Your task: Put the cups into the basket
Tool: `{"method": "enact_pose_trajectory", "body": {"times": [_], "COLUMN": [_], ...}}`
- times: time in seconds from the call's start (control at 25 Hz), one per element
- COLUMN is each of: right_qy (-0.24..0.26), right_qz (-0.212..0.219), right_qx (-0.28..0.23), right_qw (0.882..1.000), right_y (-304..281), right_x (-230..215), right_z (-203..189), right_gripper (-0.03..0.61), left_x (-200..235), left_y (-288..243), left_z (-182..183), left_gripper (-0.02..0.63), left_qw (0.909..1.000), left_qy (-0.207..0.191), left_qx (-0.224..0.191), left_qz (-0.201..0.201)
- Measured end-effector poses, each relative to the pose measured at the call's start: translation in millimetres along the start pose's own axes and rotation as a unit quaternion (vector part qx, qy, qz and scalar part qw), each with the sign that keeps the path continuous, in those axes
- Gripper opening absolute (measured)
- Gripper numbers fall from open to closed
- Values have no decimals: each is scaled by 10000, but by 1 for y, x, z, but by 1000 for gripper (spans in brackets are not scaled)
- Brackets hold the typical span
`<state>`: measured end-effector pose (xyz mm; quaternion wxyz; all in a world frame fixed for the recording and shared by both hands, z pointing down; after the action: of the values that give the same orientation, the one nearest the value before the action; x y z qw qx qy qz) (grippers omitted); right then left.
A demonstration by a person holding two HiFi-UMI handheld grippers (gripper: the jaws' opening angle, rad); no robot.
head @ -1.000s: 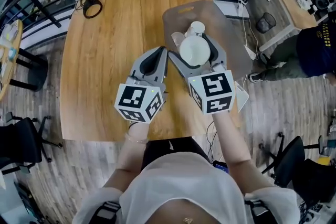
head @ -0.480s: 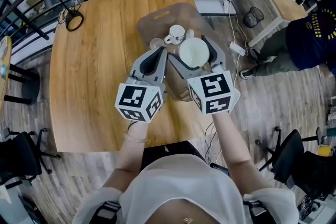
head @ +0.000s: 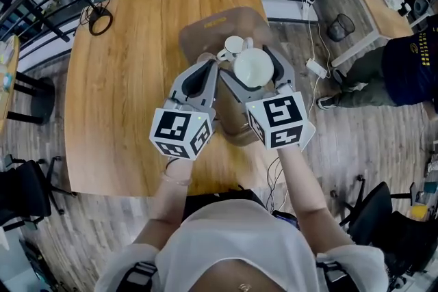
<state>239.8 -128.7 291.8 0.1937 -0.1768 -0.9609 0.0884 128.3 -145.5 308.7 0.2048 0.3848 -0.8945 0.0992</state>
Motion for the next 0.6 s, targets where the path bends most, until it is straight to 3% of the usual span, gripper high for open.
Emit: {"method": "enact_pose_trajectory", "body": {"times": [0.44, 0.6], "right_qy": [142, -27], "right_qz": [708, 967], "right_qx": [265, 443], "right_qw": [9970, 9943], "right_y": [-49, -67], "right_x": [1, 12], "right_z": [-30, -45], "right_gripper": [453, 453], "left_x": [45, 63], "left_y": [3, 8], "left_z": [4, 0], "left_gripper": [6, 6], "left_qw": [9984, 9972], "left_qy": [165, 276], "left_qx": [-85, -112], "left_qz": [531, 690]}}
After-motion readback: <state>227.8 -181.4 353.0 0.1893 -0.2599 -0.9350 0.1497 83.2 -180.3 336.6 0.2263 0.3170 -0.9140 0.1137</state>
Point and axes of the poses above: the fingertips, and each gripper's own axes: y backward along the fingers, x to its left, z out of its top, the point moved 5 cm from there along y, backward along the fingers, and after that the axes turned 15 degrees about y, right-handed, at the moved point
